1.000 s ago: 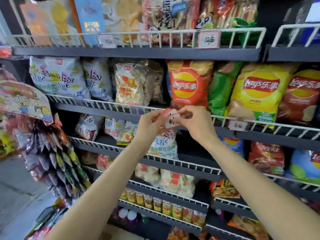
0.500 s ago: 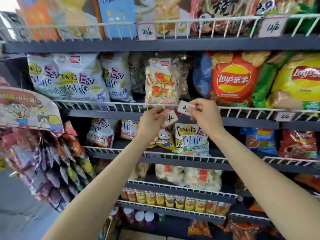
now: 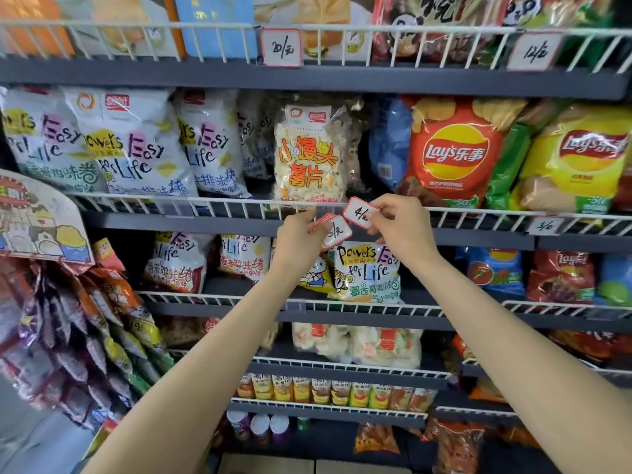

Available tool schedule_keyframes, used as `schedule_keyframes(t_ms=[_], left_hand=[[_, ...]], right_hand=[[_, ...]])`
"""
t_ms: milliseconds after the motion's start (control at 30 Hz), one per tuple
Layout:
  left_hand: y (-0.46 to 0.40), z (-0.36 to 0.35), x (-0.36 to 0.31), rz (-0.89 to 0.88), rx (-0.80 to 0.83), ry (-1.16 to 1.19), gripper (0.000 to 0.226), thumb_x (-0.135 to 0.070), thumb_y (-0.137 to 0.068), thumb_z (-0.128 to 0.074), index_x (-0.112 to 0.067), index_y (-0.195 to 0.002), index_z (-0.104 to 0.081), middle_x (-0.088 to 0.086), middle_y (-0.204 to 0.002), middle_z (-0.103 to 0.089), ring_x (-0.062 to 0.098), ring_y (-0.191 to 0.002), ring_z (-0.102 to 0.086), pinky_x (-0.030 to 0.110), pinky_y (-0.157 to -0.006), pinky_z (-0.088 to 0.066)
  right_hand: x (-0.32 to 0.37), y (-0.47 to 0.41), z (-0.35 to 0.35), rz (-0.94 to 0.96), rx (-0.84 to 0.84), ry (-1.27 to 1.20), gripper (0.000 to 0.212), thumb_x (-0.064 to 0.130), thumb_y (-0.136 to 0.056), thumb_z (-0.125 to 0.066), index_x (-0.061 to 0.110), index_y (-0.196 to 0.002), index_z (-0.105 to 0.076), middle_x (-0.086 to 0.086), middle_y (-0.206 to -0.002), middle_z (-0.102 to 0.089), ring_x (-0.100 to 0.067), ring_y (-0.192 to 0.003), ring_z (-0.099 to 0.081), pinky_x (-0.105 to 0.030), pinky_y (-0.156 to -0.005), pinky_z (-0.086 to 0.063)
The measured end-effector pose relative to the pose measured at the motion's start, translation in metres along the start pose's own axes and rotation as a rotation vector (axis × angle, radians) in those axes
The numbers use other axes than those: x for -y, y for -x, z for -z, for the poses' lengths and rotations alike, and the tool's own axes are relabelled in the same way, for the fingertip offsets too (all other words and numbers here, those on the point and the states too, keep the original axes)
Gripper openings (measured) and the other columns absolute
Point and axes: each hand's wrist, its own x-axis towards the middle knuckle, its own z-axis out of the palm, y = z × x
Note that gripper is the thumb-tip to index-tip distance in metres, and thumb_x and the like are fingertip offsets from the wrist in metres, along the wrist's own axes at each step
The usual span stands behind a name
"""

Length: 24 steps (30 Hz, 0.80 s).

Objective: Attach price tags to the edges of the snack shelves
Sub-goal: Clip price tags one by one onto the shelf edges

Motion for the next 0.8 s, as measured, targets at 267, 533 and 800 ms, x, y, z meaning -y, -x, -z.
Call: schedule_keyframes(t_ms=[267, 533, 800], left_hand=[[0.000, -0.003, 0.003, 0.035, 0.058, 0.075, 0.056, -0.024, -0.092, -0.056, -0.009, -0.142, -0.036, 0.007, -0.143, -0.046, 0.025, -0.127, -0.050, 0.040, -0.104, -0.042], [0.006, 0.004, 0.015, 0.027, 0.078, 0.178, 0.052, -0.022, -0.091, -0.058, -0.017, -0.141, -0.041, 0.004, -0.132, -0.056, 0.023, -0.110, -0.061, 0.046, -0.093, -0.052], [0.008, 0.016, 0.027, -0.010, 0.138, 0.036, 0.043, -0.014, -0.092, -0.055, -0.027, -0.132, -0.046, 0.012, -0.070, -0.060, 0.018, -0.052, -0.042, 0.038, -0.061, -0.048]], right_hand=[[0.000, -0.002, 0.002, 0.004, -0.043, 0.021, 0.016, 0.005, -0.091, -0.052, 0.007, -0.092, -0.068, -0.007, -0.085, -0.067, -0.021, -0.070, -0.067, -0.040, -0.061, -0.058], [0.004, -0.007, -0.004, 0.065, -0.038, 0.070, 0.016, 0.006, -0.090, -0.054, 0.010, -0.096, -0.068, -0.009, -0.094, -0.071, -0.019, -0.076, -0.067, -0.037, -0.060, -0.058], [0.018, -0.025, -0.018, 0.359, -0.035, 0.550, 0.011, 0.020, -0.093, -0.052, 0.021, -0.099, -0.061, -0.006, -0.090, -0.068, -0.025, -0.083, -0.061, -0.032, -0.063, -0.046]])
